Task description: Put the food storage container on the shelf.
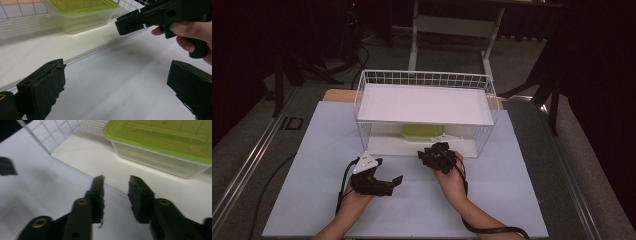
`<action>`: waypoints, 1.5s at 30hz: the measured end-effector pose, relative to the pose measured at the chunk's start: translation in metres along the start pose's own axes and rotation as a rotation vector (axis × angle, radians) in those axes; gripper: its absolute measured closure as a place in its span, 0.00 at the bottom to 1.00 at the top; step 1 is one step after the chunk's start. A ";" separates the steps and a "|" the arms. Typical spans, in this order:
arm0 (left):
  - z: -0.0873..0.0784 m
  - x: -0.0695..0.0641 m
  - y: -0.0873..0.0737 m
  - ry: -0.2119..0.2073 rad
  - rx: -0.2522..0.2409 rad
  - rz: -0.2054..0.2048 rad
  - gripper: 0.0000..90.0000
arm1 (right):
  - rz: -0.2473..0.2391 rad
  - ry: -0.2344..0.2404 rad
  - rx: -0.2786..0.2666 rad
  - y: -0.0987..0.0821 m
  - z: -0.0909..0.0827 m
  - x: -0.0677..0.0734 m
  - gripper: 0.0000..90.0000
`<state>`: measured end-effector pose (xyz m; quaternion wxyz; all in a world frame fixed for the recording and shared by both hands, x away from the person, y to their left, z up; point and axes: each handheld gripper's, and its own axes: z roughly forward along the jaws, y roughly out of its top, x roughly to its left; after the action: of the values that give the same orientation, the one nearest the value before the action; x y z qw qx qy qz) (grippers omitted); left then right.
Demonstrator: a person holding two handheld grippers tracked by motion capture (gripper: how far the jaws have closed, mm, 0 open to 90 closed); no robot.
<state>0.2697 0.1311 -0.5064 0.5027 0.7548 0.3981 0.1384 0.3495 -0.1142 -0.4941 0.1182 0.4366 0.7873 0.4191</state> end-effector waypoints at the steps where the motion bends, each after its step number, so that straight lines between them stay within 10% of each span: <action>1: 0.000 -0.001 0.001 0.001 -0.002 0.003 0.03 | -0.001 0.005 -0.004 0.000 -0.003 0.000 0.64; 9: -0.004 -0.007 0.007 -0.008 -0.002 0.022 0.03 | 0.004 0.095 -0.068 -0.008 -0.029 -0.005 0.19; 32: -0.045 -0.005 -0.003 -0.056 -0.041 0.046 0.03 | -0.096 0.180 -0.128 -0.042 -0.093 -0.021 0.19; 45: -0.057 -0.002 -0.020 -0.044 -0.040 0.028 0.03 | -0.150 0.169 -0.047 -0.070 -0.105 -0.035 0.21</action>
<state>0.2246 0.1700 -0.4978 0.5241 0.7531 0.3734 0.1367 0.2707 -0.2190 -0.4885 0.0925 0.3367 0.8147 0.4629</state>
